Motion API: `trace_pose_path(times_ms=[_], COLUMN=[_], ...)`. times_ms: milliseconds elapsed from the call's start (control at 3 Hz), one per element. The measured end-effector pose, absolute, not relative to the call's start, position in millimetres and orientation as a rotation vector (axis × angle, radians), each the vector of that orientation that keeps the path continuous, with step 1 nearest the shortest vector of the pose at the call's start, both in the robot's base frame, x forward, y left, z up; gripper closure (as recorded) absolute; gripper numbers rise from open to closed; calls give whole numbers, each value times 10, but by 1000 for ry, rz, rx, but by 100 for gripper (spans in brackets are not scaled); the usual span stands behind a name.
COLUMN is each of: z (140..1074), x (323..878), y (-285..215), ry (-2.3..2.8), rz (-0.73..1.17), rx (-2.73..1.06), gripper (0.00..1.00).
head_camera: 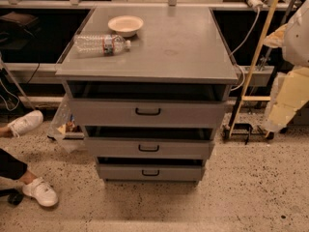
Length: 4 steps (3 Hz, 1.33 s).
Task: Open middle drawer
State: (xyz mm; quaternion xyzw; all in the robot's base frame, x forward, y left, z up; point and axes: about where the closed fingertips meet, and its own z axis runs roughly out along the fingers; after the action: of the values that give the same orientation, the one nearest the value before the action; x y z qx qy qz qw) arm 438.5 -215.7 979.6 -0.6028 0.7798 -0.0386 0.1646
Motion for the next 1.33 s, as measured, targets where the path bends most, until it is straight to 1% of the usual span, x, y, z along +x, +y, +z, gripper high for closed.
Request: trace_pose_path(times_ms=[667, 1000, 1333], z=[9774, 9619, 9094], x=[4381, 4366, 4366], y=[-2158, -2018, -1422], ry=[2224, 2214, 2147], rz=[-107, -74, 86], rx=[-1721, -1739, -1791], gripper=[0, 0, 0])
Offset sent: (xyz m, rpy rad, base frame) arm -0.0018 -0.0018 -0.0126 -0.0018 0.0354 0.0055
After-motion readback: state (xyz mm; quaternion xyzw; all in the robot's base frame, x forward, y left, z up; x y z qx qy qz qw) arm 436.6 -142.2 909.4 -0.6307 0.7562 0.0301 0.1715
